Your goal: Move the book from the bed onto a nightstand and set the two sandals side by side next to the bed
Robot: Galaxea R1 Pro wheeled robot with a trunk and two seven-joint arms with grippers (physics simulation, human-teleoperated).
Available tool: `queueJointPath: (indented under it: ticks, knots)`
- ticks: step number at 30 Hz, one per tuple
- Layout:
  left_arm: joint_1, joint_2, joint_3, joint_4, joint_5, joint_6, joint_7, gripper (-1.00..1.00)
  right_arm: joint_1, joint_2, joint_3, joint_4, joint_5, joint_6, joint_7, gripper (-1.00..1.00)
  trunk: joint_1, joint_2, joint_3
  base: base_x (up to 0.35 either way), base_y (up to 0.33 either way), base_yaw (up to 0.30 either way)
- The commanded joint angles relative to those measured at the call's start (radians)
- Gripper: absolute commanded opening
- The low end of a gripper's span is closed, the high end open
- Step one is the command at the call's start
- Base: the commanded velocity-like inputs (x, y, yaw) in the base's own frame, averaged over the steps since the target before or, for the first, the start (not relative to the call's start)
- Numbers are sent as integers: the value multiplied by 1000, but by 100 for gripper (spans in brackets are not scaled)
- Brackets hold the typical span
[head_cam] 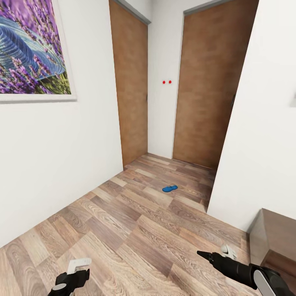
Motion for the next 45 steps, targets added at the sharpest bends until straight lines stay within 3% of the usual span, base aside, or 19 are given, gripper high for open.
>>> queueJointPath:
  ticks: [1,45]
  knots:
    - [0,0,-1,-2,6,5,4,100,0,0,-2,0,-3,7,1,100,4,-8,-4,0,0,0]
    - [-6,6,3,-8,9,-1,5,100,5,-5,-7,46,-2,-6,-2,100,169,-309,-139,0,0,0]
